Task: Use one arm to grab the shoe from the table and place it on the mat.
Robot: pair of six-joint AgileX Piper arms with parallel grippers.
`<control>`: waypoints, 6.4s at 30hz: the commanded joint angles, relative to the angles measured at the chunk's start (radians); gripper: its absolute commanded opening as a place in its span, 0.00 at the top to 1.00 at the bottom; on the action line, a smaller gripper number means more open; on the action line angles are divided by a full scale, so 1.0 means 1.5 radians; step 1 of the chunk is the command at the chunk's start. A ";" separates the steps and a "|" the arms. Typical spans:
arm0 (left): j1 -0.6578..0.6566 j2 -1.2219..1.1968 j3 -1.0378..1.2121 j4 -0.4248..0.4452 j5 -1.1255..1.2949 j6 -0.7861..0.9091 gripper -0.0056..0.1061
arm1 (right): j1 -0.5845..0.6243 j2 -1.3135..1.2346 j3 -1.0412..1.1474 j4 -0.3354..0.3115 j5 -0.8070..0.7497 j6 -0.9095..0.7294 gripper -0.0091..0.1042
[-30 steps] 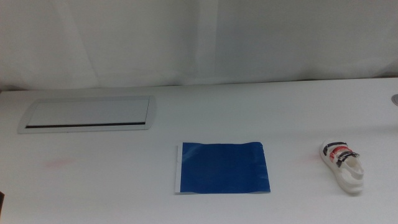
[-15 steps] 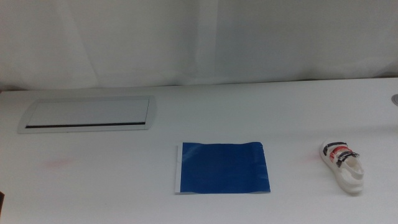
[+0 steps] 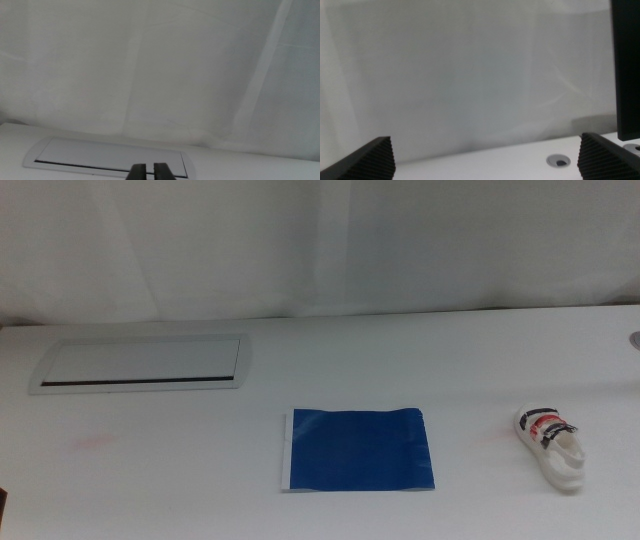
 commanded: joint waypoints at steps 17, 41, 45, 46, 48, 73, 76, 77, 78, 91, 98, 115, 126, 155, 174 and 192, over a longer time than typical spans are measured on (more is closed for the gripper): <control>0.002 -0.027 0.025 0.000 -0.003 0.000 0.97 | 0.003 0.434 -0.404 -0.033 0.393 -0.038 0.01; 0.002 -0.027 0.025 0.000 -0.003 0.000 0.97 | 0.150 0.956 -0.528 -0.125 0.440 -0.040 0.01; 0.002 -0.027 0.025 0.000 -0.003 0.000 0.97 | 0.150 1.003 -0.528 -0.125 0.422 -0.039 0.01; 0.002 -0.027 0.025 0.000 -0.003 0.000 0.97 | 0.150 1.015 -0.528 -0.125 0.416 -0.039 0.01; 0.002 -0.027 0.025 0.000 -0.003 0.000 0.97 | 0.150 1.036 -0.528 -0.125 0.399 -0.039 0.01; 0.002 -0.027 0.025 0.000 -0.003 0.000 0.97 | 0.151 1.181 -0.527 -0.131 0.300 0.008 0.07; 0.002 -0.027 0.025 0.000 -0.003 0.000 0.97 | 0.151 1.181 -0.527 -0.131 0.300 0.008 0.12; 0.002 -0.027 0.025 0.000 -0.003 0.000 0.97 | 0.151 1.181 -0.527 -0.131 0.303 0.008 0.16; 0.002 -0.027 0.025 0.000 -0.003 0.000 0.97 | 0.151 1.181 -0.527 -0.131 0.308 0.008 0.26; 0.002 -0.027 0.025 0.000 -0.003 0.000 0.97 | 0.151 1.154 -0.640 -0.131 0.433 -0.228 0.94; 0.002 -0.027 0.025 0.000 -0.003 0.000 0.97 | 0.191 1.137 -0.800 -0.108 0.634 -0.534 0.94; 0.002 -0.027 0.025 0.000 -0.003 0.000 0.97 | 0.382 1.190 -0.892 -0.098 0.669 -0.627 0.94; 0.002 -0.027 0.025 0.000 -0.003 0.000 0.97 | 0.447 1.328 -1.023 -0.066 0.714 -0.609 0.94; 0.002 -0.027 0.025 0.000 -0.003 0.000 0.97 | 0.498 1.476 -1.043 -0.065 0.633 -0.566 0.94; 0.002 -0.027 0.025 0.000 -0.003 0.000 0.97 | 0.498 1.476 -1.043 -0.059 0.586 -0.533 0.01; 0.002 -0.027 0.025 0.000 -0.003 0.000 0.97 | 0.496 1.363 -1.059 -0.053 0.534 -0.433 0.02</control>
